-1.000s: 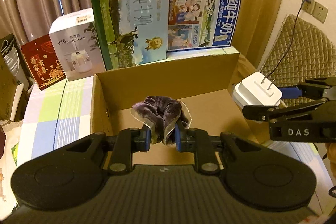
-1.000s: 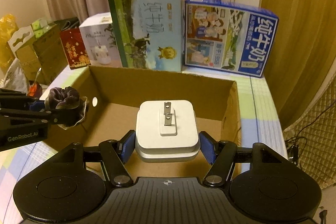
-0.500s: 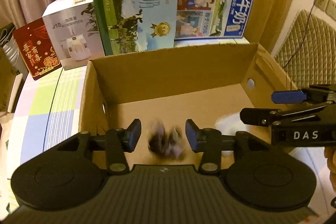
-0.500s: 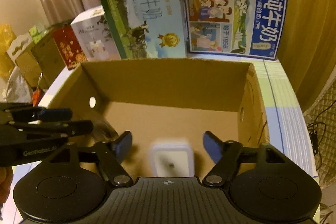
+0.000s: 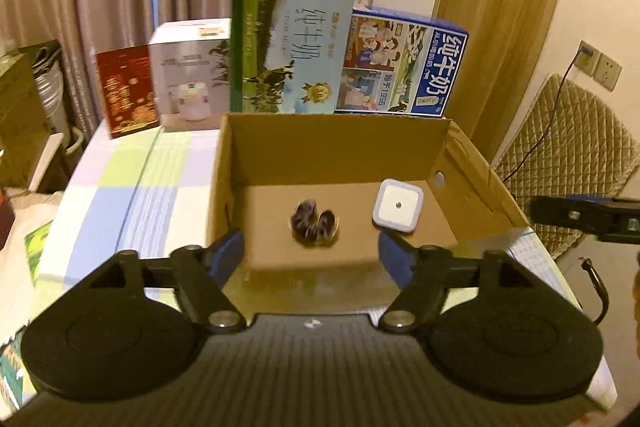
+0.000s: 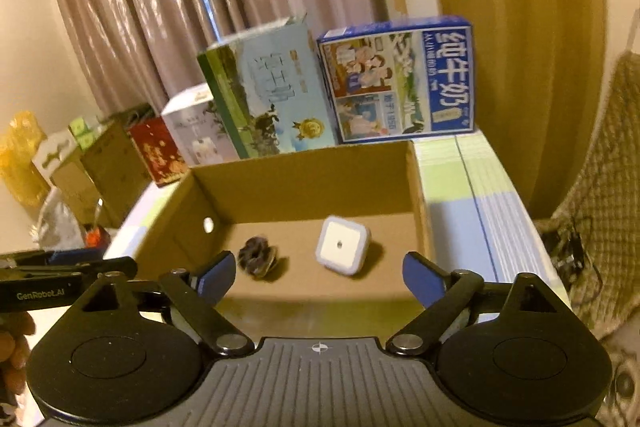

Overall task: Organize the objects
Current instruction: 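Withdraw both tools from the box back toward the remaining items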

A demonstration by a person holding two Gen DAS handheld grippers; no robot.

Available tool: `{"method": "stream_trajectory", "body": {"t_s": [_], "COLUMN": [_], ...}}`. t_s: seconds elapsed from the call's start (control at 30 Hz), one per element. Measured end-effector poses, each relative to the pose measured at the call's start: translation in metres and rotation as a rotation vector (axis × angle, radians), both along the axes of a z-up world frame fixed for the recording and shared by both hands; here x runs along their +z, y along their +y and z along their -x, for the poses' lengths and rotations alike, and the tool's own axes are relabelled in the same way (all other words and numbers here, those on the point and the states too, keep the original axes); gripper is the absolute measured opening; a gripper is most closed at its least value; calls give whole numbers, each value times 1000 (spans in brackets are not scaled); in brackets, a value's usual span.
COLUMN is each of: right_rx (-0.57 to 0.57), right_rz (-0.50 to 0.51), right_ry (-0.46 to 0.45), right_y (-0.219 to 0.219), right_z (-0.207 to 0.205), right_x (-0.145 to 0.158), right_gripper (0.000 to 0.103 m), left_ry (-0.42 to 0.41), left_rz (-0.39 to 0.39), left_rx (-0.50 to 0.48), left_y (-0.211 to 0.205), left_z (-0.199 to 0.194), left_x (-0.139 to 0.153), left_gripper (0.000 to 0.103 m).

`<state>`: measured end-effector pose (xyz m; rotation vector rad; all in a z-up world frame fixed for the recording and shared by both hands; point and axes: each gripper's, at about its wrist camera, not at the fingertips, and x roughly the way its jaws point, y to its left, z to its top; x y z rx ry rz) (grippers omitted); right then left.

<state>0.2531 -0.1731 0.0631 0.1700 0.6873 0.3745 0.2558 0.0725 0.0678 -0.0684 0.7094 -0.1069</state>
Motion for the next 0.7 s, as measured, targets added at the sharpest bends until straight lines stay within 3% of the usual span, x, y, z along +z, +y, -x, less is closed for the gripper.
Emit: {"method": "stream_trajectory", "body": {"t_s": [0.27,0.5,0.7], "right_rx": [-25,-2,61], "right_rz": [-39,31,103], "right_ry": [37,65,89], "right_y": [-13,-15,-2], "right_z": [103,158,186], "right_x": [-8,-26,-54], "right_gripper": [92,92,92], "left_ry": [-24,-18,18], "left_rz": [18,-15,-38], "left_rx": [103,126,118], "left_y": [17,15,8], "left_z": [99,161,184], "left_x": [6,-2,-19], "left_gripper": [97,102,102]}}
